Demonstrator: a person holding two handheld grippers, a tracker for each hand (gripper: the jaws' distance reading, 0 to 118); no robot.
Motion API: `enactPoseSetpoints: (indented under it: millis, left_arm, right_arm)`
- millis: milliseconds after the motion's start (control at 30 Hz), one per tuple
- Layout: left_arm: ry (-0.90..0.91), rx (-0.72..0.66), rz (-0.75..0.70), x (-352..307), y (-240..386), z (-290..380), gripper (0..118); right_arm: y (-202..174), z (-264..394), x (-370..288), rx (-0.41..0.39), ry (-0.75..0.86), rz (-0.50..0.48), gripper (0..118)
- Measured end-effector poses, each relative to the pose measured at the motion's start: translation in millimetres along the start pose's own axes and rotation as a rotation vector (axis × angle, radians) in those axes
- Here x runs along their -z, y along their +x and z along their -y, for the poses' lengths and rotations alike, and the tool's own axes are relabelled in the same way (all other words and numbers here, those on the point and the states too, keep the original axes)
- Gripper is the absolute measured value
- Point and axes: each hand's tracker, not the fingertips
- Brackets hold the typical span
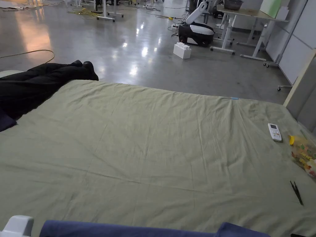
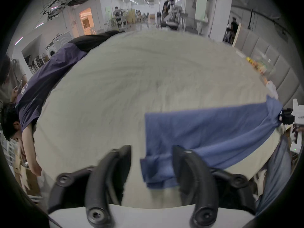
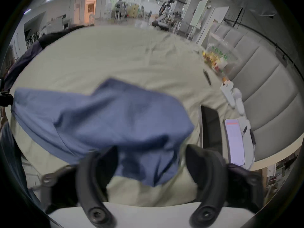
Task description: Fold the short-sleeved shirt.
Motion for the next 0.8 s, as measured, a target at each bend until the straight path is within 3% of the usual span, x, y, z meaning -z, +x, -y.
enactPoseSetpoints:
  millis: [233, 400, 433, 467, 533, 600, 633, 733, 800]
  left_arm:
    - [0.324, 0.002, 0.014, -33.2, 47.5, -52.8, 67]
    - [0.61, -0.019, -0.068, -60.6, 88.4, -79.6, 67]
    - [0.642, -0.019, -0.07, -65.2, 95.1, -83.1, 66]
    - [0.677, -0.012, -0.071, -70.1, 102.7, -86.3, 65]
    - [0.723, 0.009, -0.078, -77.7, 114.8, -91.2, 56]
    - [0.74, 0.035, -0.081, -83.6, 125.1, -95.4, 28]
    - [0.743, 0.043, -0.077, -85.1, 127.7, -96.4, 17]
    - [0.781, 0.054, -0.074, -91.6, 133.6, -94.7, 6]
    - [0.78, 0.06, -0.1, -93.9, 135.1, -94.2, 4]
  right_arm:
    - [-32.6, -62.3, -53.7, 0.05, 0.436, 0.033, 97]
    - [-61.1, -95.8, -82.9, 0.138, 0.703, 0.049, 96]
    - [-66.2, -99.5, -88.1, 0.125, 0.759, 0.056, 93]
    - [-73.0, -105.4, -92.6, 0.096, 0.822, 0.068, 87]
    - [-82.9, -111.7, -96.1, 0.11, 0.85, 0.094, 57]
    - [-90.0, -118.2, -98.7, 0.137, 0.858, 0.107, 20]
    - [-90.8, -119.3, -99.4, 0.159, 0.868, 0.108, 13]
    - [-92.0, -122.6, -99.3, 0.197, 0.873, 0.061, 4]
    - [-97.1, -124.8, -100.0, 0.161, 0.884, 0.082, 0]
